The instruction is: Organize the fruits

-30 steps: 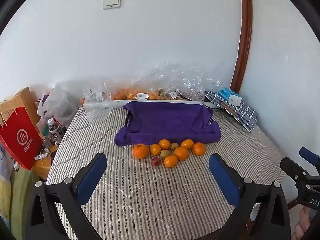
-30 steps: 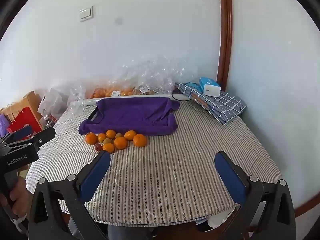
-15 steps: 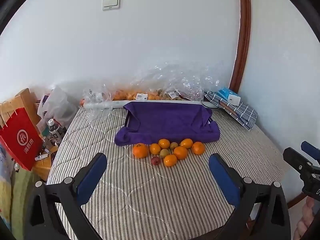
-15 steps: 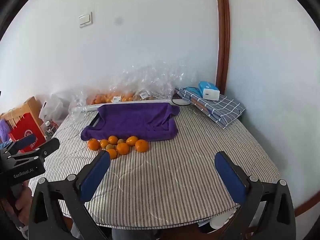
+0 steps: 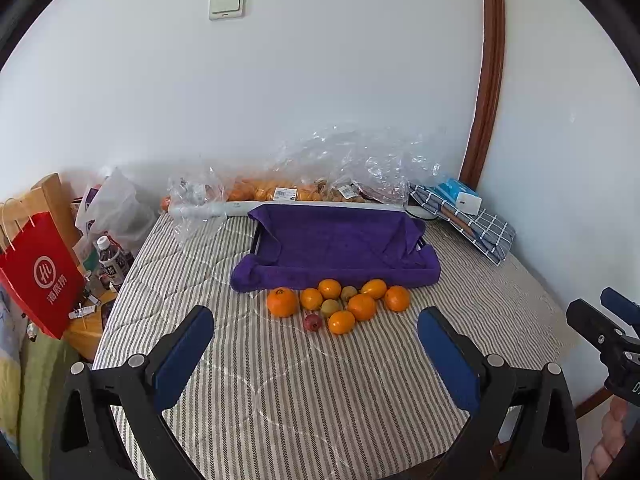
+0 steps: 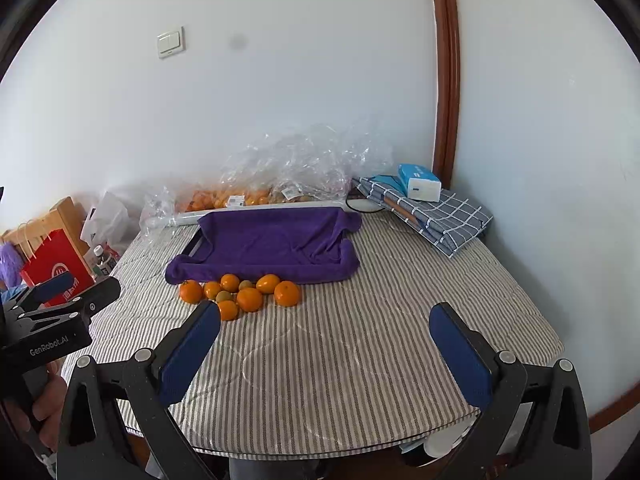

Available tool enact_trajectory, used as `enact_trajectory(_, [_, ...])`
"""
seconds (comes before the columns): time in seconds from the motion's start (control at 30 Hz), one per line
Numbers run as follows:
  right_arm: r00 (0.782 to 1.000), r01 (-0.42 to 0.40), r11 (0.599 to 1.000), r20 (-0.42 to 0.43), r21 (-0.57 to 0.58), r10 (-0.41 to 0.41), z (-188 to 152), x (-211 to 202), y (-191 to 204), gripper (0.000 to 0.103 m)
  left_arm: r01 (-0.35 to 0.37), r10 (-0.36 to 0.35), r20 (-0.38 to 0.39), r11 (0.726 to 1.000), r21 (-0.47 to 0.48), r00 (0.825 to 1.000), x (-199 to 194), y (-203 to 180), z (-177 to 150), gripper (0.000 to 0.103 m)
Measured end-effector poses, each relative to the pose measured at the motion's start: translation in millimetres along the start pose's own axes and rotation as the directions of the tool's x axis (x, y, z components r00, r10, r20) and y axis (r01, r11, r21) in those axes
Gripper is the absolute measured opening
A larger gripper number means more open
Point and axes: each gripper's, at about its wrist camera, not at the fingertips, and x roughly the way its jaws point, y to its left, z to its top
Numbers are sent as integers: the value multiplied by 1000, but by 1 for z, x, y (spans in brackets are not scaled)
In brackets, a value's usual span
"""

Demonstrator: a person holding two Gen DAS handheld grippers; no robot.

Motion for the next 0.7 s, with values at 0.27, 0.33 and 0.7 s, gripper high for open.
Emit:
enact_trajectory(0.27, [1000,-6,1000,1,-5,6,-7,2,3,103,3,-3,2,1000,7,1000,-1,-1,-2,103])
enact_trajectory(0.33, [1000,1,1000,3,-13,-1,-8,3,5,103,0,0,3,1000,10,1000,-1,-1,-2,103])
enact_trajectory(0.7, [1000,-11,1000,6,-10,11,-8,2,6,103,2,-2,4,1000,-1,1000,-2,2,-2,103])
